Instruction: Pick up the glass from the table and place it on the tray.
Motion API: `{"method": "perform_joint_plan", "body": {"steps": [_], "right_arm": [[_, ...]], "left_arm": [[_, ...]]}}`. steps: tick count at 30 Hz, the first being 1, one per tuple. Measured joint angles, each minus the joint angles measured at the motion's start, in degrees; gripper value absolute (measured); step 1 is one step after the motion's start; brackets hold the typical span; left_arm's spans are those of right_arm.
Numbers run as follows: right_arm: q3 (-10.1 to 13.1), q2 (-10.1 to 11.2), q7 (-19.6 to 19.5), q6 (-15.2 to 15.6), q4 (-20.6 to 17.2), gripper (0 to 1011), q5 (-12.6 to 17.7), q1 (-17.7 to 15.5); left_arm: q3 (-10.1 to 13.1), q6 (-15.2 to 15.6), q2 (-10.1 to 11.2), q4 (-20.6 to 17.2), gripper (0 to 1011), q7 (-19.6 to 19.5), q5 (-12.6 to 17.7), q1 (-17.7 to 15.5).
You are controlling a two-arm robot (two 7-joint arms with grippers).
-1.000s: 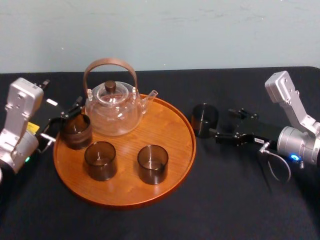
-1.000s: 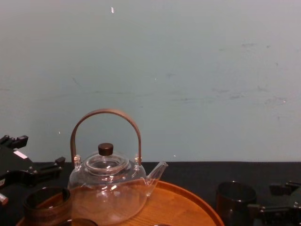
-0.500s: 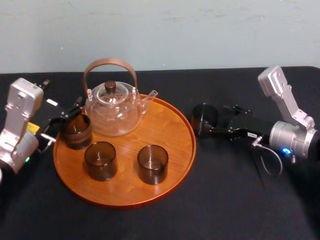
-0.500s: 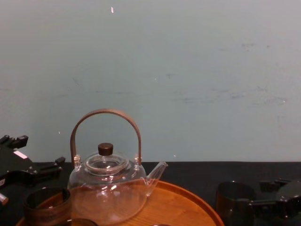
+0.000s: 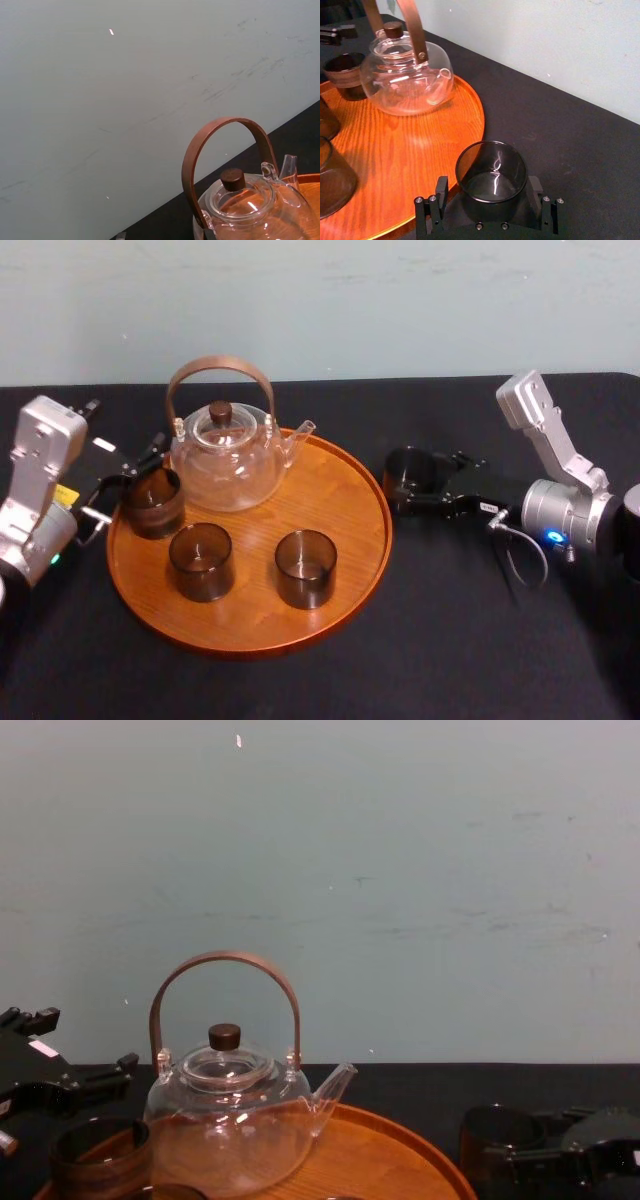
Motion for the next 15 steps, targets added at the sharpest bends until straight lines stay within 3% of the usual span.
{"method": "perform_joint_plan", "body": {"steps": [15], "right_arm": [[-0.09,-2.37,-1.21,-0.87,3.64,1003,-1.65,2.18]], "left_arm": [[0.0,0.0,0.0,0.0,1001,0.0,0.0,0.0]]}}
